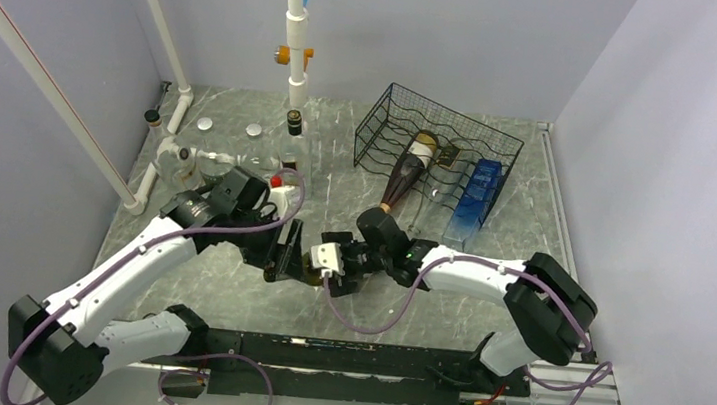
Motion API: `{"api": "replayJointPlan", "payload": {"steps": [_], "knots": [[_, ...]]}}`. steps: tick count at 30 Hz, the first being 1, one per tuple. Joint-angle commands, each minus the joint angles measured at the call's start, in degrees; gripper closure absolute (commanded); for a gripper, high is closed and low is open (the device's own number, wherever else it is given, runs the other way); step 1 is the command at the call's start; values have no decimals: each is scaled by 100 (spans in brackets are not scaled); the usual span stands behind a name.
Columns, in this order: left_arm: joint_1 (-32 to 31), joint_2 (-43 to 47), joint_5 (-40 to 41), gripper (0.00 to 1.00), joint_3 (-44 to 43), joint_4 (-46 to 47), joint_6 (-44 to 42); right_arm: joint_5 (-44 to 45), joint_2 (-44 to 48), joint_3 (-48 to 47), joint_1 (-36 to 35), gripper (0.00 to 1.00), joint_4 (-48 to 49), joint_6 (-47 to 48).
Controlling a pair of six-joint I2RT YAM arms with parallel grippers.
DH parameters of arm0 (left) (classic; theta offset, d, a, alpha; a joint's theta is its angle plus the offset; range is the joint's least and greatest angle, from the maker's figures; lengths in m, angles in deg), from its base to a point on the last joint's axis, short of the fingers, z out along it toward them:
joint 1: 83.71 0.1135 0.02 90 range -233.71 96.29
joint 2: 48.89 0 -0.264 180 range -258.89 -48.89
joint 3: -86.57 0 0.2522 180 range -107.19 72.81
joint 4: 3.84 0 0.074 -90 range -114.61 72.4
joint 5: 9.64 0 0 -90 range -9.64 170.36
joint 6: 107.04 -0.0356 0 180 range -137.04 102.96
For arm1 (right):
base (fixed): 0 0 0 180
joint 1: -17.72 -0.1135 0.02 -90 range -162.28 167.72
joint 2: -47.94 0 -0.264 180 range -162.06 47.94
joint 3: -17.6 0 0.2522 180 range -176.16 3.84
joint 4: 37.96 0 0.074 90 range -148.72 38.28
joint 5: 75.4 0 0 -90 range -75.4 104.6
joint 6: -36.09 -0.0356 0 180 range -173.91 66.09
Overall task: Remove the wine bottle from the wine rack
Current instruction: Pick up the wine bottle from the wine rack.
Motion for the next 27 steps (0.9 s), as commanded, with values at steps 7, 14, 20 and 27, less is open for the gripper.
{"api": "replayJointPlan", "payload": {"steps": [7, 14, 20, 27], "knots": [[118, 1428, 1743, 1, -205, 1164, 357, -993, 101, -314, 438, 93, -132, -696], [118, 2392, 1910, 1, 660, 2609, 939, -1435, 118, -379, 690, 94, -46, -1230], [118, 3130, 1965, 1, 1563, 3841, 1205, -1804, 149, -393, 888, 94, 138, -1723], [118, 3740, 2069, 1, 2602, 5345, 1514, -2056, 121, -402, 1024, 95, 332, -2193]]}}
